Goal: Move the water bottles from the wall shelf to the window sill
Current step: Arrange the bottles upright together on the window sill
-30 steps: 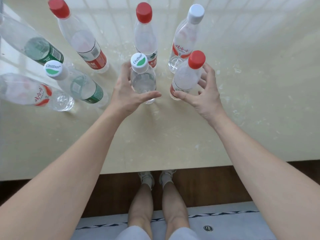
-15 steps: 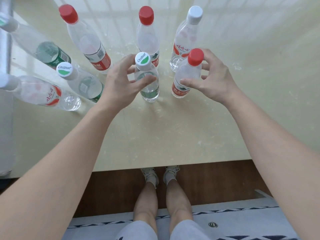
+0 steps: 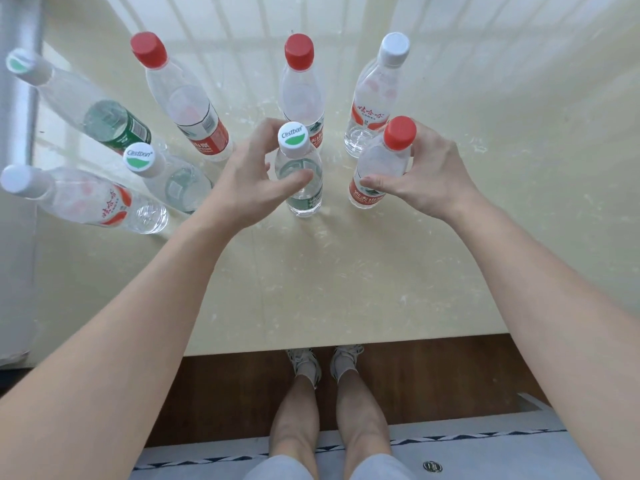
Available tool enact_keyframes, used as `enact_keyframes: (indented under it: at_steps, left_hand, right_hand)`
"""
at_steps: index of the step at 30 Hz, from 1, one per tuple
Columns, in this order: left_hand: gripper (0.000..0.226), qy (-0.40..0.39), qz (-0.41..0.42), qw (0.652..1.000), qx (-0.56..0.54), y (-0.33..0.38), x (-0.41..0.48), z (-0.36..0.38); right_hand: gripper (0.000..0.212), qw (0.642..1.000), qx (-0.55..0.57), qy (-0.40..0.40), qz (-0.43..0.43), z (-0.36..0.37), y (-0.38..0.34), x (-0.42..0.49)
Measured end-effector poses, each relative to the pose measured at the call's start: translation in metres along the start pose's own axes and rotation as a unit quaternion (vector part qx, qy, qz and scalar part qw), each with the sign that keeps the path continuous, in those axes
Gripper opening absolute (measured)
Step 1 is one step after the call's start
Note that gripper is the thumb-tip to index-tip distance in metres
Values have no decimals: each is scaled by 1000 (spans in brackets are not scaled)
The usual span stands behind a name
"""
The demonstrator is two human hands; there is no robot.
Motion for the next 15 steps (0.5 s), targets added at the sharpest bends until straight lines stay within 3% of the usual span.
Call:
enact_keyframes:
  at_steps: [4,11,15]
  left_hand:
    - [45,64,-3,997,38,4,3,-7]
    - [48,-13,-15,1000,-3,2,7,0]
    - [49,27,-6,999,19,1,7,1]
  right_hand:
    - [62,1000,-2,2,-4,0,0,0]
    - [67,1000,-2,1,-2,-1,-1,2]
    - [61,1000,13,8,-6,-3,-5,-2]
Point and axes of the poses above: each hand's wrist, its own x-axis towards the middle knuckle, its own z-axis out of the palm, y = z × x, the point moved 10 cm from there along x, towards the middle knuckle, and after that the axes turned 6 degrees about y, right-handed, at the moved point
